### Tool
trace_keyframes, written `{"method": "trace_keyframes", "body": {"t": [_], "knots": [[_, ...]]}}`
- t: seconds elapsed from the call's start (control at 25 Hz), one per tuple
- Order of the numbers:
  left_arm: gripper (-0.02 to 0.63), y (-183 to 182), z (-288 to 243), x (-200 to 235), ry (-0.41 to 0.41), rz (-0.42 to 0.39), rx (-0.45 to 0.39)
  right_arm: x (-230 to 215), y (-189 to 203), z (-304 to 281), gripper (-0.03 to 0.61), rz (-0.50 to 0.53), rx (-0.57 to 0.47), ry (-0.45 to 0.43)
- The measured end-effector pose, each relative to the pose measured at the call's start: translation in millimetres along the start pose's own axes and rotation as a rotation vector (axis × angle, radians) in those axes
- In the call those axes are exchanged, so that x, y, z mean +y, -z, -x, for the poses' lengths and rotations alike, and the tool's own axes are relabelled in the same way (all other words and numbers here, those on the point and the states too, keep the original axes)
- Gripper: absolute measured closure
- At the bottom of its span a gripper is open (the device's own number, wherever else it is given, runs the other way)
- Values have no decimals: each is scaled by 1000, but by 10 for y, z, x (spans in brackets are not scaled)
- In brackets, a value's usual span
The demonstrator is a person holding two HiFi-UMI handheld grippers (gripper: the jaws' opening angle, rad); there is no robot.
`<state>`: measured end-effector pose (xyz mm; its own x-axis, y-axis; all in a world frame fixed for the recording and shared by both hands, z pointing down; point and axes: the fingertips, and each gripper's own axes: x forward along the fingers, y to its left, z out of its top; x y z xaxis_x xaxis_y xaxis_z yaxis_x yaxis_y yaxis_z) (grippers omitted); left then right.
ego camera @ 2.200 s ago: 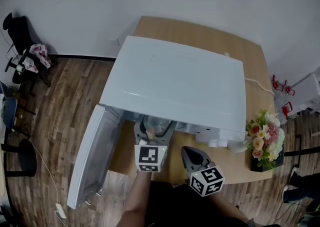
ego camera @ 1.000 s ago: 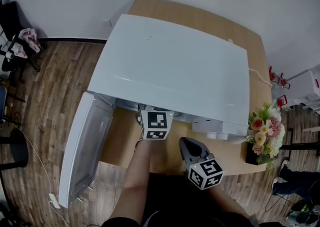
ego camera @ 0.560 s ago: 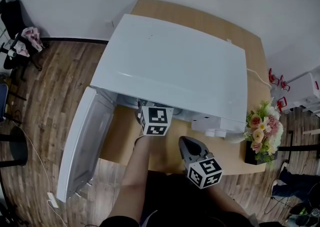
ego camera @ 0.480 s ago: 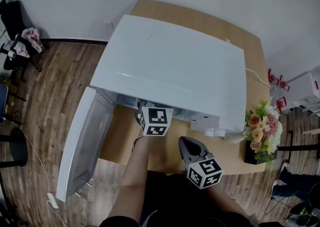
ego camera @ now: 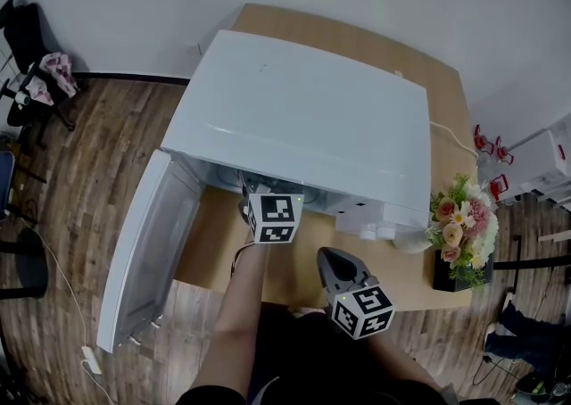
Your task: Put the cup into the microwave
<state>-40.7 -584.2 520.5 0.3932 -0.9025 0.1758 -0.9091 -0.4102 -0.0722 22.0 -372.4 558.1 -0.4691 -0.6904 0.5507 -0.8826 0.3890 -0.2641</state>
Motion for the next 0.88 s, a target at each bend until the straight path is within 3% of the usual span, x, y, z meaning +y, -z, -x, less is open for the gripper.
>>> {"method": "trace_keyframes", "body": {"t": [0.88], "knots": [[189,128,437,-25,-40,49,55,85,44,169,586,-16,-41,-25]]}}
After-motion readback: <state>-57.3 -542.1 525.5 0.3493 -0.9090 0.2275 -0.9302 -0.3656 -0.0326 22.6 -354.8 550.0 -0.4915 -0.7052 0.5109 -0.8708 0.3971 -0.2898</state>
